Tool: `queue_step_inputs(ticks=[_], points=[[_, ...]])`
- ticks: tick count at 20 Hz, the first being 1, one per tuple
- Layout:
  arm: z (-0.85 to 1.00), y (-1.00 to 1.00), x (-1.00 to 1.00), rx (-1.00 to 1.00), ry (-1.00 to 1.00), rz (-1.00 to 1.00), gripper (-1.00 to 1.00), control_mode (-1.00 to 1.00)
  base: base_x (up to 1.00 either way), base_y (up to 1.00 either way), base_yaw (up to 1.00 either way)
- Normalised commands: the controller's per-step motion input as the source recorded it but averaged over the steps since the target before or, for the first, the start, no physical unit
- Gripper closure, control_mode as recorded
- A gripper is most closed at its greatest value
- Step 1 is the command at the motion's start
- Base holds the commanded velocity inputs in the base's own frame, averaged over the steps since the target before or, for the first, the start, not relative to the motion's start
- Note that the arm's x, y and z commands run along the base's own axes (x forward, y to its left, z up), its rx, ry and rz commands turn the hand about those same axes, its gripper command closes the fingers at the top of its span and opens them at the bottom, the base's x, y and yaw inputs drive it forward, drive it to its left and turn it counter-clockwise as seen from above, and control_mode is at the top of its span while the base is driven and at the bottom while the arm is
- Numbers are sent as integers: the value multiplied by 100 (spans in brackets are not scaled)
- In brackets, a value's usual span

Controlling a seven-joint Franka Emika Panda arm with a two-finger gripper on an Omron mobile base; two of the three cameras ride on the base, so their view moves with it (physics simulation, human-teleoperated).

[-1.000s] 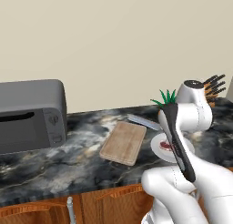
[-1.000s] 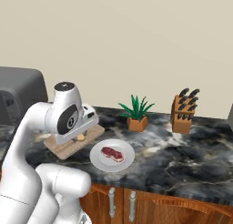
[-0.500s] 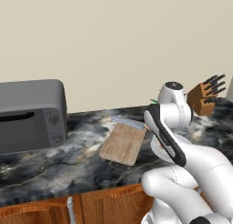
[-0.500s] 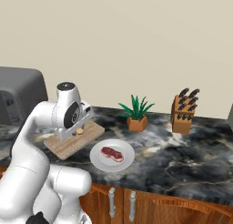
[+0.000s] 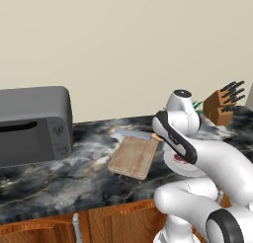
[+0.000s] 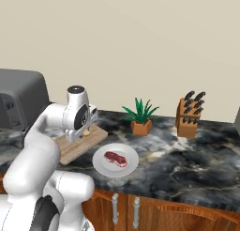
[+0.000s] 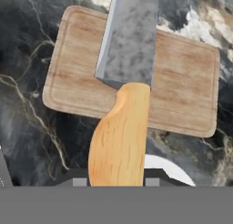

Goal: Pick up the knife from the drawer and place it on the cutting board. Then place the meat from the plate to the cutting board.

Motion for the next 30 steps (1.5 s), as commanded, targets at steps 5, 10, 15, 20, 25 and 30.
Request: queue_step_inputs(ticks=[5, 10, 15, 20, 25, 30], points=[[-17, -1, 14, 0, 0, 4, 100, -100, 0, 0, 0], [-21, -1, 8, 0, 1, 1, 100, -100, 0, 0, 0], [-19, 0, 18, 0, 4, 0, 100, -100, 0, 0, 0], [-19, 0, 24, 0, 5, 0, 100, -100, 0, 0, 0], [-12, 0, 29, 0, 5, 1, 100, -100, 0, 0, 0], [-1, -1, 29, 0, 4, 0, 100, -100, 0, 0, 0]])
